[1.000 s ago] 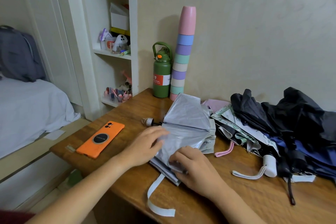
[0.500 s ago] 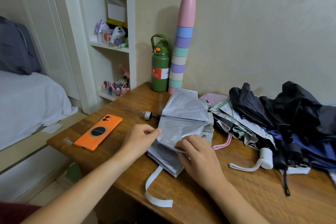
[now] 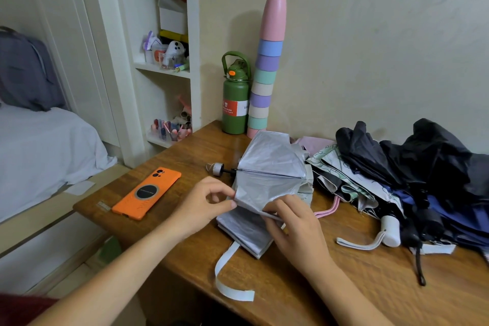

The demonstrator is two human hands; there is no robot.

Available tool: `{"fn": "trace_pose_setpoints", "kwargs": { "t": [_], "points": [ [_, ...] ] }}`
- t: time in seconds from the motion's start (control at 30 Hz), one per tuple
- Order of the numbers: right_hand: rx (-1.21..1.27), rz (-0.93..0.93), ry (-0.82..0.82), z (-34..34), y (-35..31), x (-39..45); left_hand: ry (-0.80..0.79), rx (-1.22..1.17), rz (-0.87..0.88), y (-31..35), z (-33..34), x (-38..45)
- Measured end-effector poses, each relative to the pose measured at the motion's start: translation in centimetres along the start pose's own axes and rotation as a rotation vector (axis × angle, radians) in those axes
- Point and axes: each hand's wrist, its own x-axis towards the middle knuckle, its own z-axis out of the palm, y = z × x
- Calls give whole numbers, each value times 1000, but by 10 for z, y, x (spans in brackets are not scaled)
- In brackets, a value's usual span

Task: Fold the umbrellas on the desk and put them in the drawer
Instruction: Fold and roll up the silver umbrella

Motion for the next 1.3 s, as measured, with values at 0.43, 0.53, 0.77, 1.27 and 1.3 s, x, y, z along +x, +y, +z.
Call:
{"fn": "trace_pose_setpoints", "kwargs": {
  "t": [0.43, 0.53, 0.77, 1.27, 1.3],
  "points": [
    [28, -69, 34, -3, -2, 0, 15, 187, 147, -26, 0, -2],
    [35, -50, 57, -5, -2, 0, 19, 202, 153, -28, -1, 1],
    [50, -20, 45, -8, -3, 0, -21, 39, 265, -25, 1, -4],
    [70, 19, 84, -10, 1, 1, -59, -263, -7, -18, 1, -2],
    [69, 16, 82, -11, 0, 1, -58, -262, 4, -17, 1, -3]
  ]
}}
